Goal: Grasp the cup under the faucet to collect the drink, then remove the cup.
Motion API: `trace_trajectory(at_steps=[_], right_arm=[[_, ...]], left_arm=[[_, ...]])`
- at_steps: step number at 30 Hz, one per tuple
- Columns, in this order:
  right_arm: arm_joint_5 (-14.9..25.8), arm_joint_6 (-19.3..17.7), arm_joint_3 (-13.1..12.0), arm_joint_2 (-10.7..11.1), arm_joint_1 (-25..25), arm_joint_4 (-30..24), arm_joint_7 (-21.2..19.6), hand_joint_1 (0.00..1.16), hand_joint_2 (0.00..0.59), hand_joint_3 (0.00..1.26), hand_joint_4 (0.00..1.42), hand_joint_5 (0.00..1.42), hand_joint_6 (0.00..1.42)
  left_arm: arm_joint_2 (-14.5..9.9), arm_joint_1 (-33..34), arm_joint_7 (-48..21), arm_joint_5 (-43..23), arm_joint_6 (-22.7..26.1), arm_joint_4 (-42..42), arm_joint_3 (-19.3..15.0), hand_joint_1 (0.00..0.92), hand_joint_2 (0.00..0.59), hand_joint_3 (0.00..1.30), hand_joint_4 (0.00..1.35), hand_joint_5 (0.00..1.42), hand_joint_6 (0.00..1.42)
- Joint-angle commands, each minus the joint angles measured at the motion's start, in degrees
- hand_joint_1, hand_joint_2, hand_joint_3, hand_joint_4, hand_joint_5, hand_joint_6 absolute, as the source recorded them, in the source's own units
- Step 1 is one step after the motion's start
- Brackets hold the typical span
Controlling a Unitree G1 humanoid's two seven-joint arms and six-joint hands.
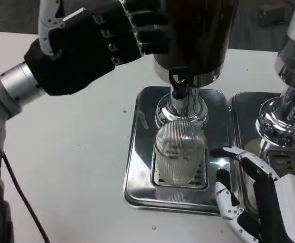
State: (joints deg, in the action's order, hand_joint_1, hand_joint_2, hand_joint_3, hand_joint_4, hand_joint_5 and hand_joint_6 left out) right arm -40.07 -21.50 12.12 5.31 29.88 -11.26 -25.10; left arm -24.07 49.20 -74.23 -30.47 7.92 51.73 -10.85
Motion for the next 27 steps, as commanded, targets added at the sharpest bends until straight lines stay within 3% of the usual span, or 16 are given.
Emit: trace_trajectory(at_steps=[1, 18, 27], right_arm=[[0.5, 0.3, 0.1, -0.5, 0.8, 0.7, -1.1, 0.44, 0.534, 0.45, 0.32, 0.29, 0.25], [1.1, 0.2, 0.5, -1.7, 1.4, 1.6, -2.5, 0.42, 0.54, 0.46, 0.33, 0.29, 0.26], [1.1, 0.0, 0.6, -2.4, 2.0, 1.8, -3.0, 0.42, 0.54, 0.46, 0.33, 0.3, 0.26]], left_arm=[[1.6, 1.3, 1.6, 2.5, -2.2, 1.3, -0.3, 0.0, 0.093, 0.38, 0.28, 0.32, 0.22], [4.9, 2.5, 1.5, 7.4, -4.7, 4.1, 0.7, 0.0, 0.077, 0.35, 0.29, 0.34, 0.25], [6.8, 2.9, 2.2, 10.4, -7.5, 5.9, 2.4, 0.0, 0.062, 0.28, 0.2, 0.27, 0.17]])
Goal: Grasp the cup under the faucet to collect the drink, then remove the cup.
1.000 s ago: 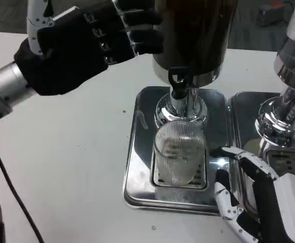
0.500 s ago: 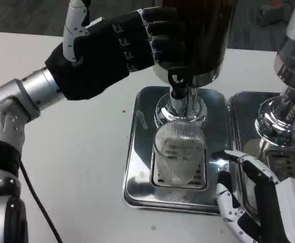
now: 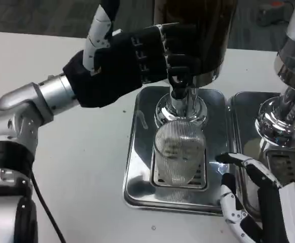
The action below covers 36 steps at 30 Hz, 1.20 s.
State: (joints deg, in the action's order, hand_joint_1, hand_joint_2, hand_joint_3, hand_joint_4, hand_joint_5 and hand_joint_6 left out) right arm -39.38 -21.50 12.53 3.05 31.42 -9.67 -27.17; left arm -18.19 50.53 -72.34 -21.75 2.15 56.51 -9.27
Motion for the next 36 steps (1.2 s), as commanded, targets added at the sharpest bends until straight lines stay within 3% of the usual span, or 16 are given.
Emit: trace_trajectory(at_steps=[1, 6, 19, 36], right_arm=[[0.4, 0.0, 0.2, -0.2, 0.5, 0.3, -0.9, 0.42, 0.54, 0.46, 0.33, 0.3, 0.26], [0.5, 0.0, 0.3, -0.2, 0.6, 0.4, -1.1, 0.42, 0.54, 0.46, 0.34, 0.3, 0.27], [1.4, 0.1, 0.3, -0.7, 1.8, 0.3, -1.2, 0.41, 0.54, 0.46, 0.34, 0.3, 0.27], [1.9, 0.3, -0.2, -0.5, 3.0, -0.6, -0.9, 0.41, 0.54, 0.47, 0.34, 0.31, 0.27]], left_arm=[[1.1, 1.6, 0.6, 1.9, -2.2, 1.3, 0.9, 0.0, 0.055, 0.27, 0.19, 0.25, 0.16], [2.2, 1.8, 1.5, 3.2, -4.3, 2.6, 1.2, 0.0, 0.027, 0.24, 0.16, 0.22, 0.12], [3.7, 2.2, 3.5, 6.7, -10.6, 4.1, 2.6, 0.0, 0.02, 0.24, 0.16, 0.21, 0.09], [3.1, -0.1, 8.9, 13.7, -26.4, 5.9, 6.6, 0.0, 0.013, 0.23, 0.13, 0.18, 0.0]])
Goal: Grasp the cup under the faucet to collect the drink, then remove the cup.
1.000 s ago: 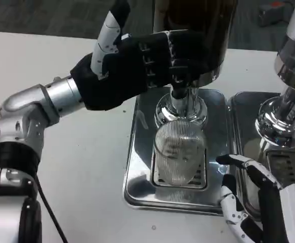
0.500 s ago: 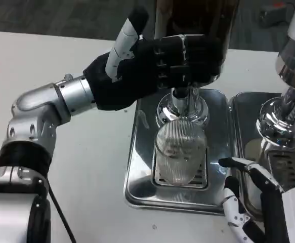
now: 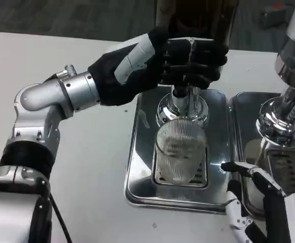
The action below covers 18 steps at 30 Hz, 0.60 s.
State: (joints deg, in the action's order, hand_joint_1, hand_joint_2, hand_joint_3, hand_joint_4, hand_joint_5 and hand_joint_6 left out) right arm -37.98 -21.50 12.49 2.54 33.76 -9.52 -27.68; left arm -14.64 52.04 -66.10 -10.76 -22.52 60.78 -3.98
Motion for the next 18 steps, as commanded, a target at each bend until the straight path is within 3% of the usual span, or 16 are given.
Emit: trace_trajectory(at_steps=[1, 18], right_arm=[[0.5, 0.3, -0.3, 0.1, 0.9, -1.0, -0.3, 0.41, 0.54, 0.47, 0.34, 0.31, 0.27], [1.0, 0.8, -1.0, 0.6, 2.5, -2.9, 0.8, 0.41, 0.54, 0.47, 0.35, 0.31, 0.27]], left_arm=[[-0.4, -1.8, 3.0, 3.0, -2.5, 1.7, 1.6, 0.0, 0.013, 0.23, 0.13, 0.18, 0.0], [-0.3, -4.5, 5.6, 5.9, -11.9, 3.3, 5.4, 0.0, 0.003, 0.17, 0.07, 0.1, 0.0]])
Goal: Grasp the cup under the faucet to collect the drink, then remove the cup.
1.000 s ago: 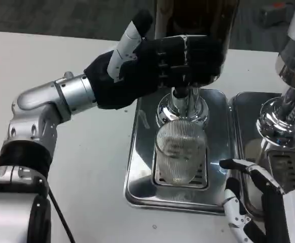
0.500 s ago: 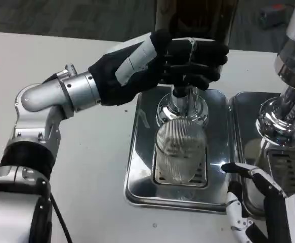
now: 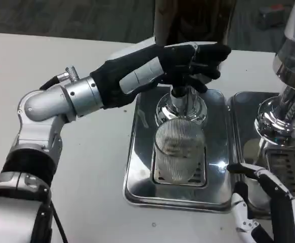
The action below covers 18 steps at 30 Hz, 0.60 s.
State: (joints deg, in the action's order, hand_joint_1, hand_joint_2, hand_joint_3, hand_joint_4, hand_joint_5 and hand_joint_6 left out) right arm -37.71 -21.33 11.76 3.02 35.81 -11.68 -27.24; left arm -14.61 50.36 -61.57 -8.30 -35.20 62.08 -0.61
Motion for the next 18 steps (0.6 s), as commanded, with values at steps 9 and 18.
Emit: trace_trajectory(at_steps=[9, 18], right_arm=[[0.7, 0.8, -0.3, 0.1, 0.6, -1.0, 0.4, 0.41, 0.54, 0.47, 0.35, 0.31, 0.27], [0.9, 1.0, -0.2, 0.2, 0.2, -1.0, 0.9, 0.41, 0.54, 0.47, 0.34, 0.31, 0.27]], left_arm=[[-0.7, -3.3, 2.2, 4.4, -2.4, 2.0, 4.7, 0.0, 0.006, 0.19, 0.08, 0.05, 0.0], [-1.5, -4.0, 4.0, 6.0, -5.8, 1.8, 6.8, 0.0, 0.002, 0.19, 0.07, 0.03, 0.0]])
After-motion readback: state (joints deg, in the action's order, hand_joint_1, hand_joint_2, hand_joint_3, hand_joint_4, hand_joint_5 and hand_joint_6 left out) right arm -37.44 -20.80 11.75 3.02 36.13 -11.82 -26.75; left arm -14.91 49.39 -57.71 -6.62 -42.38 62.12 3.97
